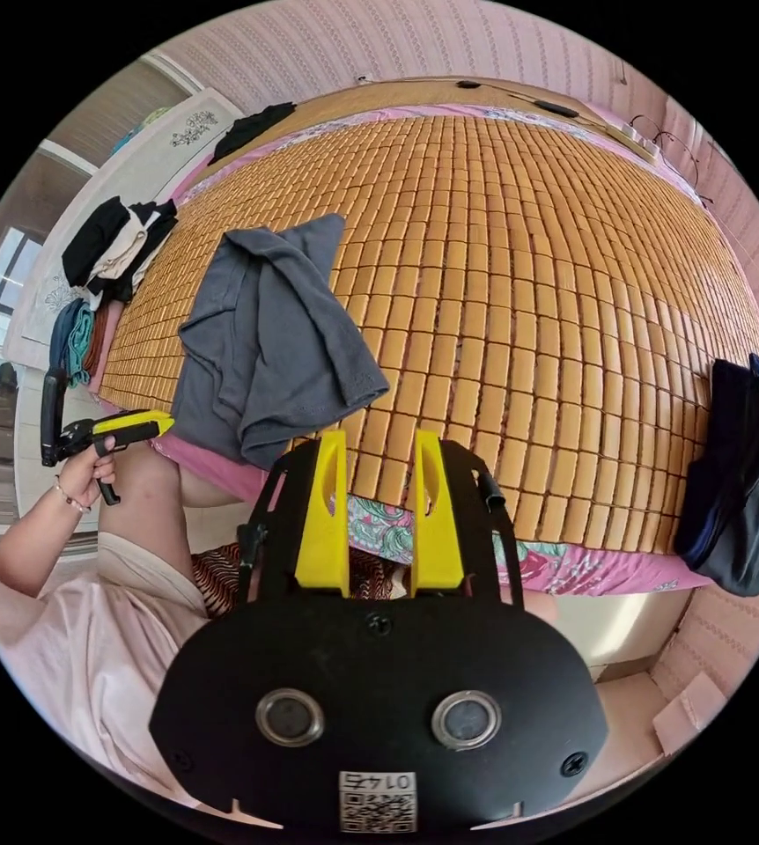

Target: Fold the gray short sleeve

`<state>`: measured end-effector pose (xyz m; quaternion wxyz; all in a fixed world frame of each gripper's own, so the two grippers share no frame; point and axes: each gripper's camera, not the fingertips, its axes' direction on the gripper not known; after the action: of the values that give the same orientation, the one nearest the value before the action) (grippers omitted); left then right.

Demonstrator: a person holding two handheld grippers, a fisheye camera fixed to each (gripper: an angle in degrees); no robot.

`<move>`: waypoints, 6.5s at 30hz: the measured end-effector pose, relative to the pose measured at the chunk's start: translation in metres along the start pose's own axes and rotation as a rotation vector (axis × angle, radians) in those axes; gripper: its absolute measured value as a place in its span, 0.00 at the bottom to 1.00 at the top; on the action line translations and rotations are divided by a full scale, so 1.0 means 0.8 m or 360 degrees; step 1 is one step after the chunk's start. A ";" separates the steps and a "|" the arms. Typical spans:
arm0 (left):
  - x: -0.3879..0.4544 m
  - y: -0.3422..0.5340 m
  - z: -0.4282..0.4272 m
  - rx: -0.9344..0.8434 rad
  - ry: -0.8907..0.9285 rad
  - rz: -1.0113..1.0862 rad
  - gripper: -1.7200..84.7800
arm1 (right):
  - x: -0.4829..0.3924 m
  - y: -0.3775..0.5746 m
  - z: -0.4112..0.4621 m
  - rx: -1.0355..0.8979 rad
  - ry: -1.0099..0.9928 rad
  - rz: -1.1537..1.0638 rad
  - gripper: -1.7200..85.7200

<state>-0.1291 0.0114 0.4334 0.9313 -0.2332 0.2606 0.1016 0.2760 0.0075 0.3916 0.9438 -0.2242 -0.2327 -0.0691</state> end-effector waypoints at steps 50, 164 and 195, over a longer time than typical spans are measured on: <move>0.072 0.450 -0.766 0.2457 0.0380 0.0390 0.01 | 0.099 0.362 -0.769 0.1703 -0.1393 -0.0821 0.04; -0.300 0.140 -0.129 0.0538 -0.0012 -0.0293 0.06 | -0.358 -0.220 0.133 -0.0237 -0.0027 -0.0827 0.03; -0.318 0.126 -0.099 0.0684 -0.0049 -0.0486 0.07 | -0.451 -0.374 0.189 0.0002 -0.0161 -0.1067 0.13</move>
<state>-0.4097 0.0436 0.4704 0.9678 -0.0653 0.2239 -0.0944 -0.1746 -0.1806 0.4588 0.8560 -0.1378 -0.3401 -0.3642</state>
